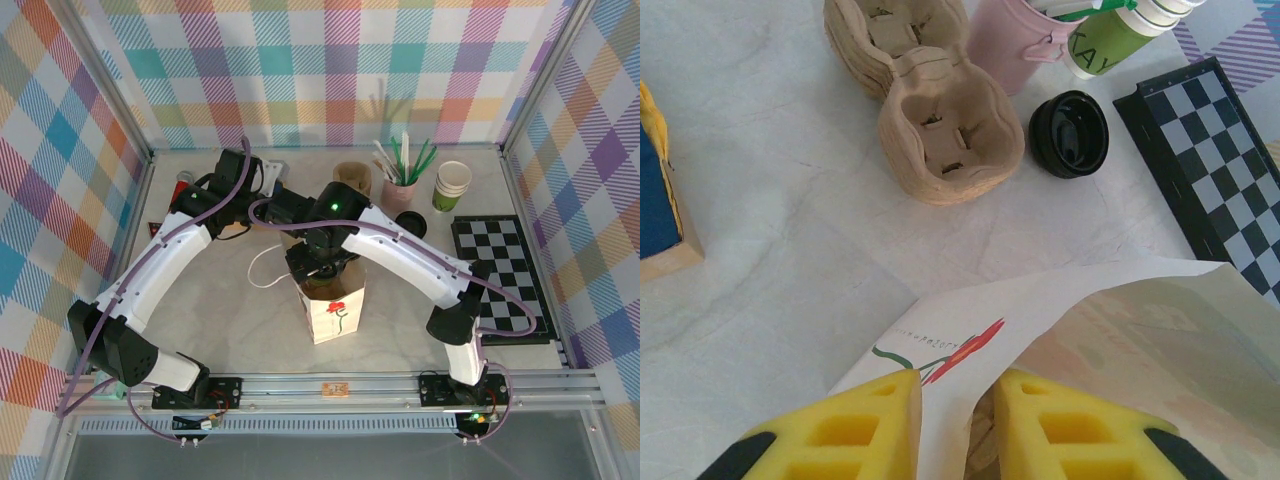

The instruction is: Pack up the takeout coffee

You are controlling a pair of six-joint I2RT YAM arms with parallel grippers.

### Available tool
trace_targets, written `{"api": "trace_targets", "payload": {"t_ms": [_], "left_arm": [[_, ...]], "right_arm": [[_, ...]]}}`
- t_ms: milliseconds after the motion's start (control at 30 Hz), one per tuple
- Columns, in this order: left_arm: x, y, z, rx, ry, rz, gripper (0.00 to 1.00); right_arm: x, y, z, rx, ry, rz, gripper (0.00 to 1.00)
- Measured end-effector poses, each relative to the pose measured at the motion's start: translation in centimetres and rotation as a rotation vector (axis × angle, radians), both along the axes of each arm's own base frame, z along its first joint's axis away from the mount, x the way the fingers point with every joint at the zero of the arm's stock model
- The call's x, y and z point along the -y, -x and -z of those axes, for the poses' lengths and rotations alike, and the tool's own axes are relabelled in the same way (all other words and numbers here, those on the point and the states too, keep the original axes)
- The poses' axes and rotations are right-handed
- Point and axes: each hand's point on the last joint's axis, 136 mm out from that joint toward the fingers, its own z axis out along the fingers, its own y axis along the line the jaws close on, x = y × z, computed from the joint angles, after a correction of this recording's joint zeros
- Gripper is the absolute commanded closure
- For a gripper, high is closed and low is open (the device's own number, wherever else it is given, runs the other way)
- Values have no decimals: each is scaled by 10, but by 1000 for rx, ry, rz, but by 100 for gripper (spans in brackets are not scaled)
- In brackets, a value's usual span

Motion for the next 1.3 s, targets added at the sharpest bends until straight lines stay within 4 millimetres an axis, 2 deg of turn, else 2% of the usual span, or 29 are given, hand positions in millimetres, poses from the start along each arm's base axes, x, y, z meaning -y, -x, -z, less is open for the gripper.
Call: {"api": "trace_targets", "payload": {"t_ms": [633,933,1300], "left_arm": [[-5,0,5,-13,-7,-35,79],[-6,1,5,-17,-6,-49,80],[-6,1,6,-25,3,-61,77]], "right_arm": [[5,-2,20,-18,59,60,58],[18,3,44,-57,143,88,58],[28,6,59,-104,183,100,60]]}}
